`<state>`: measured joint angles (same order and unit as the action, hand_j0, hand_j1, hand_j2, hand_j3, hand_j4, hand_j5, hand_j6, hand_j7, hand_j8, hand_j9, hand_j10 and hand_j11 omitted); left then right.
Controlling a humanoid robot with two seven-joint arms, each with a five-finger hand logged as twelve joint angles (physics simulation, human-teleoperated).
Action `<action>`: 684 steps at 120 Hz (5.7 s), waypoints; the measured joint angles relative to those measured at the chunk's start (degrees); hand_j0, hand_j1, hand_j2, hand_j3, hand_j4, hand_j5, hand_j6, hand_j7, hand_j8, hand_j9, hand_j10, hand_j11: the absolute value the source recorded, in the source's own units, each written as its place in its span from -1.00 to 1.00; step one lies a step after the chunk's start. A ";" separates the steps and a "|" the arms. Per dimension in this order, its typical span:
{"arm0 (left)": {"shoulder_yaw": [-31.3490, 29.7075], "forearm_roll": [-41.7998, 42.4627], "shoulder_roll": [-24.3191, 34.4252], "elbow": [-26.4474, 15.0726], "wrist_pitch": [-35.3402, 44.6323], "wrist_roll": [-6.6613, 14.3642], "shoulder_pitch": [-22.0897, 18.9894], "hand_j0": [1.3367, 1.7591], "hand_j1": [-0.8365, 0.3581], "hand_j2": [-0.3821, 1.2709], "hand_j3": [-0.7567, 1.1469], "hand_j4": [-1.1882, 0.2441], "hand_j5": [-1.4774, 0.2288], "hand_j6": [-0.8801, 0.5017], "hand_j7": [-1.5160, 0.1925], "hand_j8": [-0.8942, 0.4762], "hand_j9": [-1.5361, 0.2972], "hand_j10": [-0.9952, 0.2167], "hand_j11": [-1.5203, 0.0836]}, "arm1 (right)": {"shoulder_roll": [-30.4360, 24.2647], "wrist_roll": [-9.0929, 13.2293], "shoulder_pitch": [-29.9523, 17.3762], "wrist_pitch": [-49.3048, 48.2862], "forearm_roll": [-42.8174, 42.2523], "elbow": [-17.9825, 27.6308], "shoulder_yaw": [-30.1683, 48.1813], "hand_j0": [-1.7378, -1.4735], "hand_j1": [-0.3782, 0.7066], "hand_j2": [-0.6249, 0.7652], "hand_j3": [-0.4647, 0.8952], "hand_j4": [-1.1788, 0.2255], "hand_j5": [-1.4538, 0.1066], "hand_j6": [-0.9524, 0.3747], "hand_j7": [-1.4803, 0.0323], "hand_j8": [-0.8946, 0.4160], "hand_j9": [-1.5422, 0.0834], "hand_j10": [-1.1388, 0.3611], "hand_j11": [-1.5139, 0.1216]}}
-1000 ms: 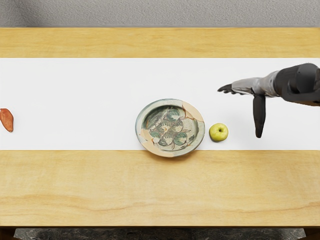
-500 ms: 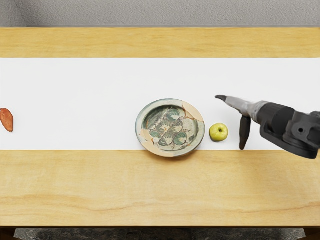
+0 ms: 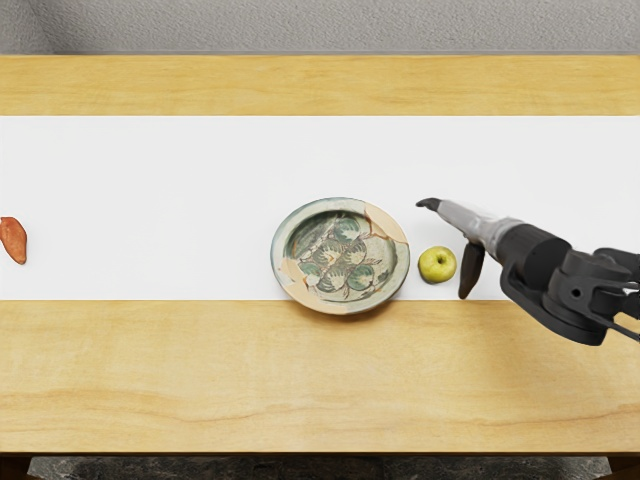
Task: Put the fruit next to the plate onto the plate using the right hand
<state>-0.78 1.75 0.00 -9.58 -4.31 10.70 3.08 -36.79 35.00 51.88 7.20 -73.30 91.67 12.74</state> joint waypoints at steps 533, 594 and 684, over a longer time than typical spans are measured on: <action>0.00 0.00 0.00 0.00 0.00 0.00 0.01 0.52 0.97 -0.54 -0.21 0.65 0.72 0.26 0.76 0.29 0.66 0.63 0.88 | 13.59 0.03 -7.99 -0.50 -2.45 1.79 14.80 -0.35 0.11 -0.13 -0.32 -0.14 -0.21 -0.17 -0.12 -0.28 -0.15 -0.28 -0.19; 0.00 0.00 0.00 0.00 0.00 0.01 0.00 0.52 0.97 -0.54 -0.21 0.65 0.72 0.26 0.76 0.29 0.66 0.63 0.88 | 13.64 0.00 -9.65 -0.43 -2.54 1.32 14.98 -0.39 -0.61 -0.12 -0.32 0.41 0.53 0.23 0.62 0.14 0.57 0.27 0.53; 0.01 0.00 0.00 0.00 0.00 -0.02 -0.09 0.52 0.97 -0.54 -0.21 0.65 0.72 0.26 0.76 0.29 0.66 0.63 0.88 | -5.99 0.00 -9.06 -37.55 40.55 0.16 41.42 -0.40 -0.94 -0.10 -0.32 0.67 0.85 0.43 0.95 0.36 0.89 0.51 0.84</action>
<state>-0.77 1.76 0.00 -9.58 -4.31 10.68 2.99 -42.78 35.00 42.82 -30.35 -32.75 91.83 54.16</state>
